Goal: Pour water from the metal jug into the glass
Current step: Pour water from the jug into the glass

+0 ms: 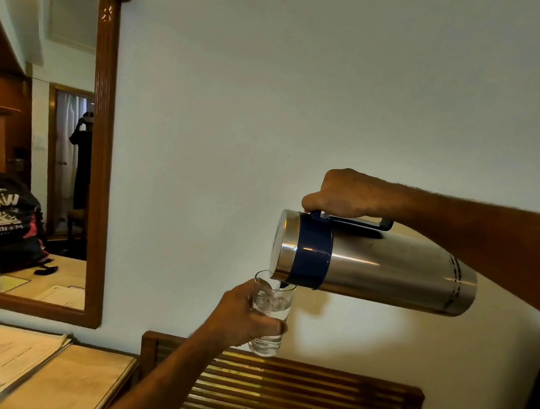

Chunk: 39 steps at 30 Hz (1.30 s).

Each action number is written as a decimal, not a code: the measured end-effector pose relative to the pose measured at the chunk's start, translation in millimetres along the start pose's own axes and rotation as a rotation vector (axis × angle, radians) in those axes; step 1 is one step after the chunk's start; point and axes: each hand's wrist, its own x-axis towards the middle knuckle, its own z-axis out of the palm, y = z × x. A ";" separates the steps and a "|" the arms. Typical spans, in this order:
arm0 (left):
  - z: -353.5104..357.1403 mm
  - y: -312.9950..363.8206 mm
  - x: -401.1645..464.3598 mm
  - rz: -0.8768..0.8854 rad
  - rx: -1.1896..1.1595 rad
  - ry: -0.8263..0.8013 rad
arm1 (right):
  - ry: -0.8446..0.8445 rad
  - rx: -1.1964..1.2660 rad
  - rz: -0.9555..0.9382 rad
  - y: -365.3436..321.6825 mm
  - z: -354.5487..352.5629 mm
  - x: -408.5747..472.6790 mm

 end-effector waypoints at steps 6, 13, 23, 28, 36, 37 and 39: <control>1.0 -0.3 2.1 -0.008 0.018 -0.007 | -0.011 0.015 -0.001 3.7 2.9 1.8; 2.1 -1.7 4.2 -0.022 -0.008 -0.013 | -0.001 0.035 0.013 7.7 3.0 0.6; -7.4 3.1 -1.6 -0.027 -0.012 -0.016 | 0.146 0.541 0.174 51.7 35.1 -42.2; -0.7 0.4 -6.6 -0.075 -0.070 -0.026 | 0.220 0.963 0.348 80.5 94.7 -79.2; 36.6 -51.9 -25.5 -0.176 -0.139 -0.038 | 0.251 1.341 0.551 90.3 214.4 -123.0; 40.9 -62.1 -29.9 -0.195 -0.154 -0.021 | 0.276 1.358 0.547 89.8 229.5 -127.1; 54.7 -92.3 -40.1 -0.252 -0.190 0.018 | 0.337 1.373 0.545 93.7 271.2 -135.6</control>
